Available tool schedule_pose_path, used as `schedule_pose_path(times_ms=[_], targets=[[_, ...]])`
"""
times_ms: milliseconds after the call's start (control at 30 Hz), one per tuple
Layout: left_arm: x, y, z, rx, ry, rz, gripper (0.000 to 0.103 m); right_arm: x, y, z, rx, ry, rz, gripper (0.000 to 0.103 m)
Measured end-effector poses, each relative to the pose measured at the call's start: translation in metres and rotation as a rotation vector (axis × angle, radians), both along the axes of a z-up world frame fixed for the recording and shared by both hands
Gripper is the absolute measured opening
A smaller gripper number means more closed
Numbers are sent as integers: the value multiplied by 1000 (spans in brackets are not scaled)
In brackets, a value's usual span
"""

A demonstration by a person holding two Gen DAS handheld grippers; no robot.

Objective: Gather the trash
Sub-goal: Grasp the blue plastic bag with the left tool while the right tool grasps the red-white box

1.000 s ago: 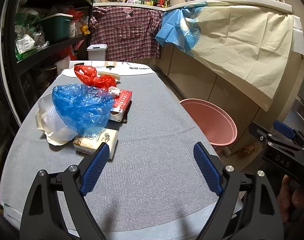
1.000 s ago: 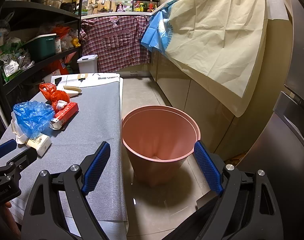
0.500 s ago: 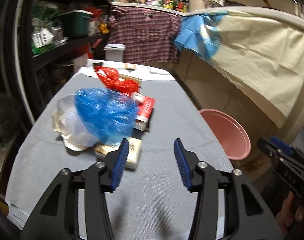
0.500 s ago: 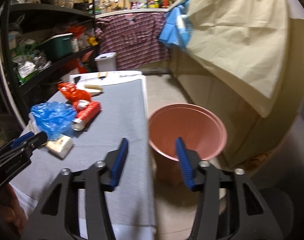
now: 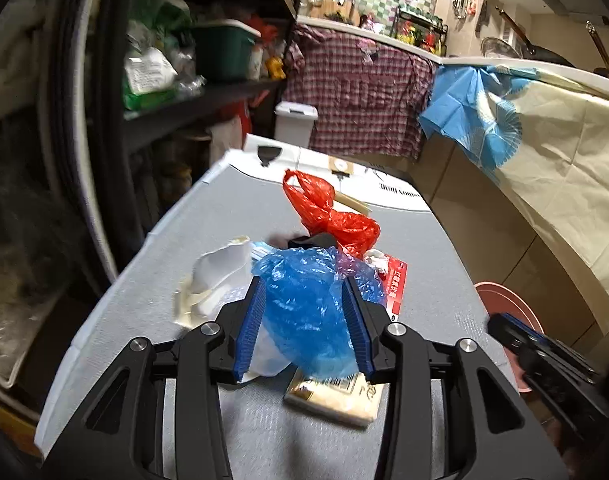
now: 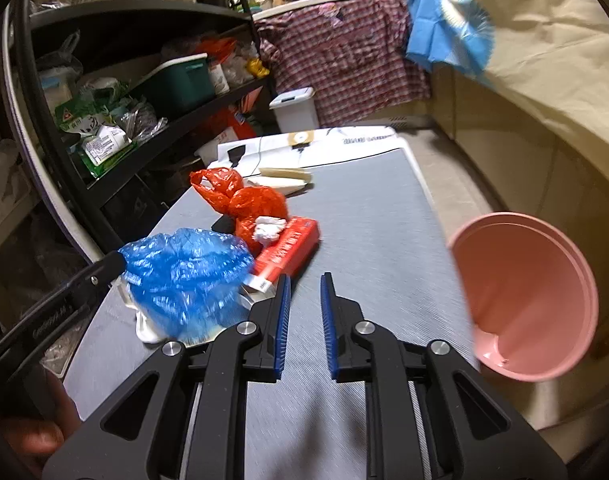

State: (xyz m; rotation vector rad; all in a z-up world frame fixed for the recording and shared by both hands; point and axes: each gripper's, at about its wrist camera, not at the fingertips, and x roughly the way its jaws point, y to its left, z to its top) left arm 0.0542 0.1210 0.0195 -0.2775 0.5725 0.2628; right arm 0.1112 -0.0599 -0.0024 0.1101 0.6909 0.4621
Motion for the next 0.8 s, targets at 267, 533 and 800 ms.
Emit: schedule_pose_path(times_ms=[267,533,800], targets=[[17,3,-11,35,37,-1,41,27,27,-19,7,54,27,20],[24,15,-16,-39,69,-35,3,39,41,-33,-1,87,34,36],[5,34,4,-11,-37,80,1,49,60,-41,-26,101,33,45]])
